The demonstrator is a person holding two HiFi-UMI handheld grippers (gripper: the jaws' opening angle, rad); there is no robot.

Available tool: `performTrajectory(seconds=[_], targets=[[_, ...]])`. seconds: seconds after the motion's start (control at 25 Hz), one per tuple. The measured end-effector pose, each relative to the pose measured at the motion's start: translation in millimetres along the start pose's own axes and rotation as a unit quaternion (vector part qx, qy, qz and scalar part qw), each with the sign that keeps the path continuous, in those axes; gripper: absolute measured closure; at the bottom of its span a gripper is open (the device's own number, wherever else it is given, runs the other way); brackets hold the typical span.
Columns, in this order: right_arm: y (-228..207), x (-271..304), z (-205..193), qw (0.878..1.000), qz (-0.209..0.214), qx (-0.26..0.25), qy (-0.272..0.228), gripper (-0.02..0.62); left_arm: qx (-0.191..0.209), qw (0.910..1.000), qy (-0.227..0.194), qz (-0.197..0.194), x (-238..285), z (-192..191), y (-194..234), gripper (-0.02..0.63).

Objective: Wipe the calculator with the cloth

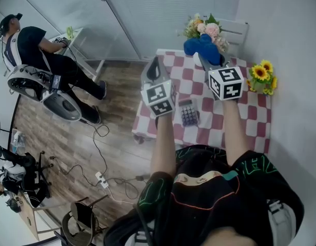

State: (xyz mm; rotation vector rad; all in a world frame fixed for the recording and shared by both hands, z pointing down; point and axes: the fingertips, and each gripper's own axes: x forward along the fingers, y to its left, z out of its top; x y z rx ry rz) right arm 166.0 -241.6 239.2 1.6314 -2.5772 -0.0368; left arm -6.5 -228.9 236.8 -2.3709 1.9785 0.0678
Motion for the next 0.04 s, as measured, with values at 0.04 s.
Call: performTrajectory(seconds=[0.04], targets=[[0.5, -0.5, 0.5, 1.0, 0.0, -0.001, 0.0, 0.48, 0.001, 1.0, 0.001, -0.001, -0.4, -0.7, 0.3, 0.596]])
